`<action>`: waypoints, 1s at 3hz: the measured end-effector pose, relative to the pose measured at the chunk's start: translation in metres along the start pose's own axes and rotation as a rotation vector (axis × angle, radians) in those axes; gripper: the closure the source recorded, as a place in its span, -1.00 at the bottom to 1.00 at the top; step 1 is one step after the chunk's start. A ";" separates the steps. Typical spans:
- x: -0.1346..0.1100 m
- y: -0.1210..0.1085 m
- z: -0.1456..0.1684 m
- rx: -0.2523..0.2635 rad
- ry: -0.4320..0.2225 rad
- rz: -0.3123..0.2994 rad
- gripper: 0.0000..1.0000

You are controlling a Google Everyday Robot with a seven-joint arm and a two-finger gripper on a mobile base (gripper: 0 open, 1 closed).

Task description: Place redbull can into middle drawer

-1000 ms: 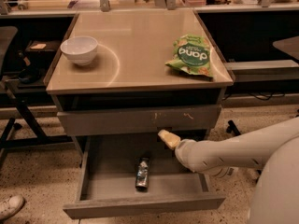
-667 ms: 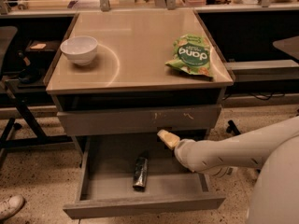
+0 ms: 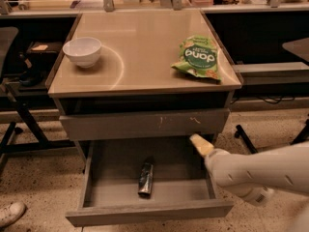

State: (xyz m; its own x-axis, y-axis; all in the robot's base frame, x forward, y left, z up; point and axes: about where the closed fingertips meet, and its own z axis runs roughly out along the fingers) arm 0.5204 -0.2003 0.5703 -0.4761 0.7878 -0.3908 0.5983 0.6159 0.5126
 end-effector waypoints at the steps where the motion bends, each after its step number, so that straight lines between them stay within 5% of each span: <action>1: -0.053 -0.061 -0.041 0.068 -0.202 0.015 -1.00; 2: -0.072 -0.123 -0.064 0.175 -0.294 0.027 -1.00; 3: -0.072 -0.121 -0.064 0.173 -0.293 0.025 -1.00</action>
Offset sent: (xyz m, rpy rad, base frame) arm -0.0246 -0.0573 0.0211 -0.1063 -0.0703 -0.1020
